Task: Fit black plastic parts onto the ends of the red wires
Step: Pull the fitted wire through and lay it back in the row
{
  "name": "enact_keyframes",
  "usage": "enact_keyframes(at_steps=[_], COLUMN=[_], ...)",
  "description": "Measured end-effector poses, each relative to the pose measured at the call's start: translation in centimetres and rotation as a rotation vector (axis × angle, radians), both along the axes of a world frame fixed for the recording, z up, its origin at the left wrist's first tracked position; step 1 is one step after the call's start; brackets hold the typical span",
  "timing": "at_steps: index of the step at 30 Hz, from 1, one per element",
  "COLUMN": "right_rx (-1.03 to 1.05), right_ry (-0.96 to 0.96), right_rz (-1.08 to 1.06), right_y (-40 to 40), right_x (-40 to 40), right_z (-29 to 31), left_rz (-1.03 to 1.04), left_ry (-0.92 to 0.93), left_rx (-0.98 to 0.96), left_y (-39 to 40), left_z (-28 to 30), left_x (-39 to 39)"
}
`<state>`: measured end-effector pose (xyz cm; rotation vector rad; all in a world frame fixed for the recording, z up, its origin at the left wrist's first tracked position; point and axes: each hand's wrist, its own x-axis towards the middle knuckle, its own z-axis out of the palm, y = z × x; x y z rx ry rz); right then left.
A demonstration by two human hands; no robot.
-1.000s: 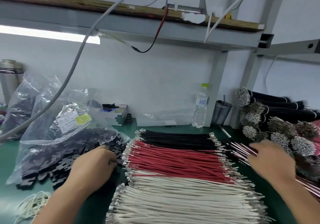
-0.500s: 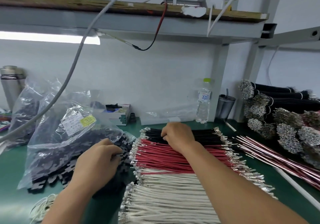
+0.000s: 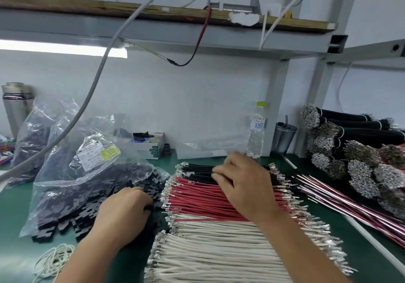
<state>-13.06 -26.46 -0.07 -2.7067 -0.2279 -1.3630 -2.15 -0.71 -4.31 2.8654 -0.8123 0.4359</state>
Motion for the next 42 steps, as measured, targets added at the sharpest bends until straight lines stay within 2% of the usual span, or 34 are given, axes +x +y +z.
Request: enact_keyframes(at_steps=[3,6,8,10,12,14,19,25,32,35,38,42], right_rx=[0.118,0.171,0.215,0.251,0.287,0.324,0.355,0.283,0.294,0.301,0.307,0.332], right_ry=[0.062,0.09,0.135,0.179,0.196,0.187,0.125,0.16,0.178,0.229,0.287,0.343], right_rz=[0.026,0.054,0.093,0.124,0.154,0.174,0.154,0.185,0.163,0.185,0.194,0.209], right_y=[0.3,0.3,0.3,0.4,0.6,0.9,1.7,2.1,1.8,1.7,1.5,1.4], right_x=[-0.8,-1.2,-1.4,-1.5,-1.5,-1.5,-1.7,-1.6,-1.7,-1.7,-1.6,-1.5], right_z=[-1.8,-1.9,-2.0,-2.0,-1.9,-1.8,-1.7,-1.7,-1.4,-1.4,-1.4,-1.4], left_rz=[0.038,-0.017,-0.129,-0.242,-0.31,-0.318,-0.364,-0.402,-0.4,-0.406,-0.415,-0.414], left_ry=[-0.117,-0.158,0.012,0.309,0.514,0.581,0.52,0.594,0.615,0.522,0.37,0.368], left_rx=[-0.085,-0.486,-0.811,-1.124,-1.29,-1.297,-1.198,-1.196,-1.178,-1.122,-0.957,-0.956], left_y=[-0.1,-0.8,-1.9,-2.8,-3.3,-3.4,-3.9,-4.1,-4.3,-4.3,-4.1,-4.0], left_z=[1.0,1.4,1.4,1.5,1.5,1.4,1.2,1.0,1.0,1.0,1.1,1.1], left_x=[-0.6,-1.4,-2.0,-2.8,-3.3,-3.5,-3.9,-4.2,-4.5,-4.4,-4.1,-3.9])
